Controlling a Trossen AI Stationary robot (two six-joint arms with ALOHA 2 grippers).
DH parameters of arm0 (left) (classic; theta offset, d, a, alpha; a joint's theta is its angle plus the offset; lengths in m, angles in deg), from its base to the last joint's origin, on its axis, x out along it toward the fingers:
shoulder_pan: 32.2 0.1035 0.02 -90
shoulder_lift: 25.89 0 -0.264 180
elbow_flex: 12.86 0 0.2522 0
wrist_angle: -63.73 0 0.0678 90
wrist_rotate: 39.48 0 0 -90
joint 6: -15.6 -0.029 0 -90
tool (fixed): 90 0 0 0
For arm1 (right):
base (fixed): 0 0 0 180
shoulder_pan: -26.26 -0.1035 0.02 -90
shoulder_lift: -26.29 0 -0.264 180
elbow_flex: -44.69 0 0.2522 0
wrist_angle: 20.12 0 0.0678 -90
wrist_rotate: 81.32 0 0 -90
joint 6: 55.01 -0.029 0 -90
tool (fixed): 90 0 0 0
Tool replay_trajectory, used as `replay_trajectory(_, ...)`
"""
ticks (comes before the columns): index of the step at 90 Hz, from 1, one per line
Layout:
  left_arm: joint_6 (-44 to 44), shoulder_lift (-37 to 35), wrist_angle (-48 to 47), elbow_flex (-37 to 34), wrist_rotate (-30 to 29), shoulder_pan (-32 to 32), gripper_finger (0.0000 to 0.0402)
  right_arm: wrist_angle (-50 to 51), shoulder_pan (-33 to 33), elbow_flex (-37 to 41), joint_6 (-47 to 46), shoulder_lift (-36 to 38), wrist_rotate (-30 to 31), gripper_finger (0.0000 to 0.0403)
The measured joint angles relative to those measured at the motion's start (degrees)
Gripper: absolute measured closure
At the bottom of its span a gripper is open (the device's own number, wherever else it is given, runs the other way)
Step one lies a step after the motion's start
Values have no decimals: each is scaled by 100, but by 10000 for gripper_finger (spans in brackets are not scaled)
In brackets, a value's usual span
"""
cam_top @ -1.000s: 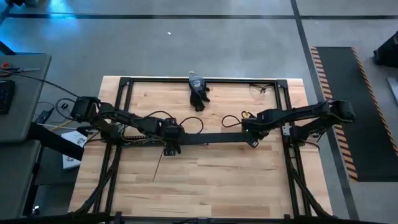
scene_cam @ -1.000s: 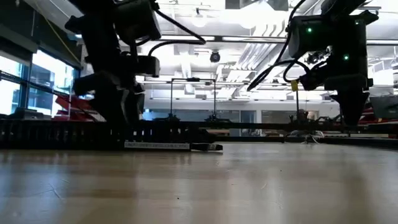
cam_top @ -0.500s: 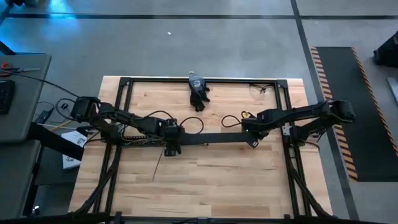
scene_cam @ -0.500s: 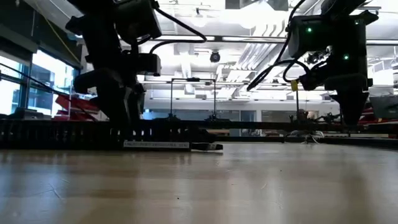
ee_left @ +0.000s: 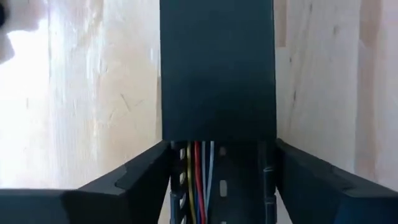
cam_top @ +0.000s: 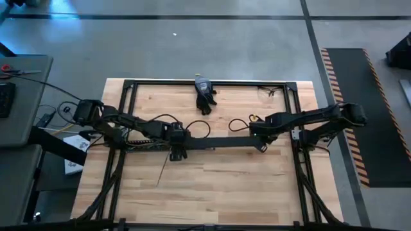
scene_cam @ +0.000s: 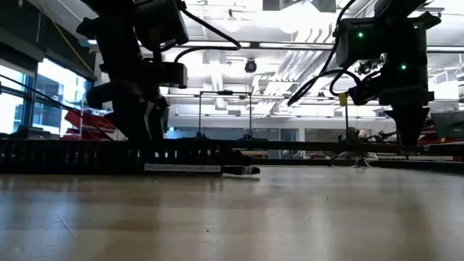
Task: Ziptie cables
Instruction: Close the black cable duct
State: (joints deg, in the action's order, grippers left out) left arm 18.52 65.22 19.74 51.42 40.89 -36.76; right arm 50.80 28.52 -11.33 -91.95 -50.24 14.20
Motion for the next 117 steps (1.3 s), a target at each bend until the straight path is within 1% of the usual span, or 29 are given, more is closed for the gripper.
replay_trajectory(14, -1, -1, -501, 220, -6, 0, 142, 4, 0, -2, 142, 0, 2, 403)
replay_trajectory(21, -17, -2, -539, 280, -11, 2, 142, 4, 0, -3, 227, 0, 2, 403)
replay_trajectory(50, -115, -2, 74, 288, -8, 7, 142, 4, 2, -4, 294, 0, 26, 403)
replay_trajectory(61, -105, 10, 440, 266, 200, 9, 142, -9, 0, -9, 355, 0, 24, 403)
replay_trajectory(67, -55, 13, 472, 230, 218, 9, 143, -13, 0, -9, 355, 0, 24, 403)
replay_trajectory(76, 63, 17, 449, 200, 201, 6, 152, -20, 0, -9, 355, 0, 25, 403)
replay_trajectory(95, 155, 17, 399, 202, 253, 4, 186, -66, 2, -9, 355, 0, -1, 403)
replay_trajectory(117, 197, 13, 205, 219, 251, 0, 195, -113, 2, -9, 385, 0, -20, 403)
